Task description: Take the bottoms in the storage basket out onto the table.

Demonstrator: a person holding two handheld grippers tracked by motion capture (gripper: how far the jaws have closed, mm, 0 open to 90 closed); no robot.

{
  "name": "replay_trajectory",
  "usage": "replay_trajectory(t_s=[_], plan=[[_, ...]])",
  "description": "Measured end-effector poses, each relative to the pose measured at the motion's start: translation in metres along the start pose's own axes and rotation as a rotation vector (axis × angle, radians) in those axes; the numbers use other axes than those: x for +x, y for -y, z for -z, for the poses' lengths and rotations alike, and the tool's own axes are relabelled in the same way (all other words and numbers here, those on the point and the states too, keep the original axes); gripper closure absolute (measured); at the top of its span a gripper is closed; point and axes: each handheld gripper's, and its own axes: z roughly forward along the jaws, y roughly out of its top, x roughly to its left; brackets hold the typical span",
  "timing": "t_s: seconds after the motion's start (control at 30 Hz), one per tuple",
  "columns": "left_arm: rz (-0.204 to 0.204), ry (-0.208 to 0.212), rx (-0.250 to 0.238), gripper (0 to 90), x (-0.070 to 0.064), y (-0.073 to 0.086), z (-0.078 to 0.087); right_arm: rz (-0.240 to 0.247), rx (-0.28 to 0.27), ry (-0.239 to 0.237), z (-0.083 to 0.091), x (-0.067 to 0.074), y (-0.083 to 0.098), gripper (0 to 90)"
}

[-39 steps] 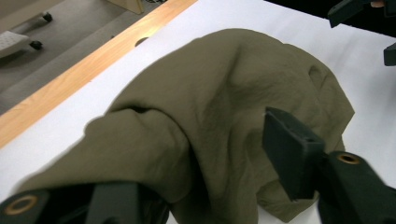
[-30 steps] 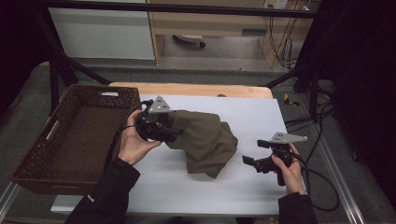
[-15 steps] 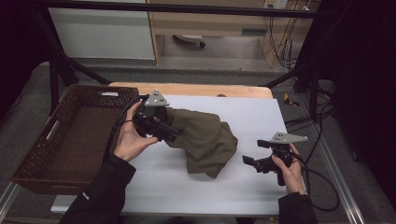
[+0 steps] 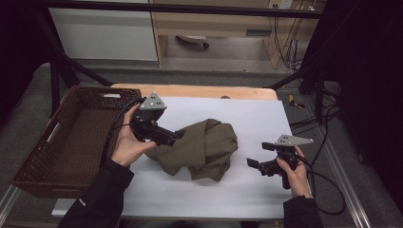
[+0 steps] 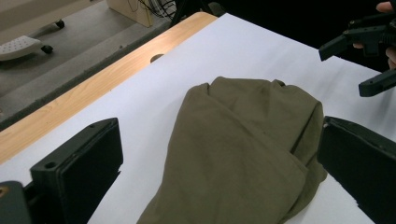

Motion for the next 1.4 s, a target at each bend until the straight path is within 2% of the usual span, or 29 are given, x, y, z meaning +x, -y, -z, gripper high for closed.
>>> replay_trajectory(t_s=[0.53, 0.63, 1.4], plan=[[0.012, 0.023, 0.021, 1.3, 0.003, 0.031, 0.002, 0.000, 0.005, -0.001, -0.001, 0.000, 0.000, 0.7], [0.001, 0.020, 0.029, 1.4, 0.004, 0.035, 0.003, -0.001, 0.005, -0.001, 0.000, 0.000, 0.000, 0.7], [0.024, -0.005, 0.055, 1.6, 0.014, 0.073, 0.018, 0.000, 0.002, 0.002, 0.000, 0.000, 0.000, 0.7]])
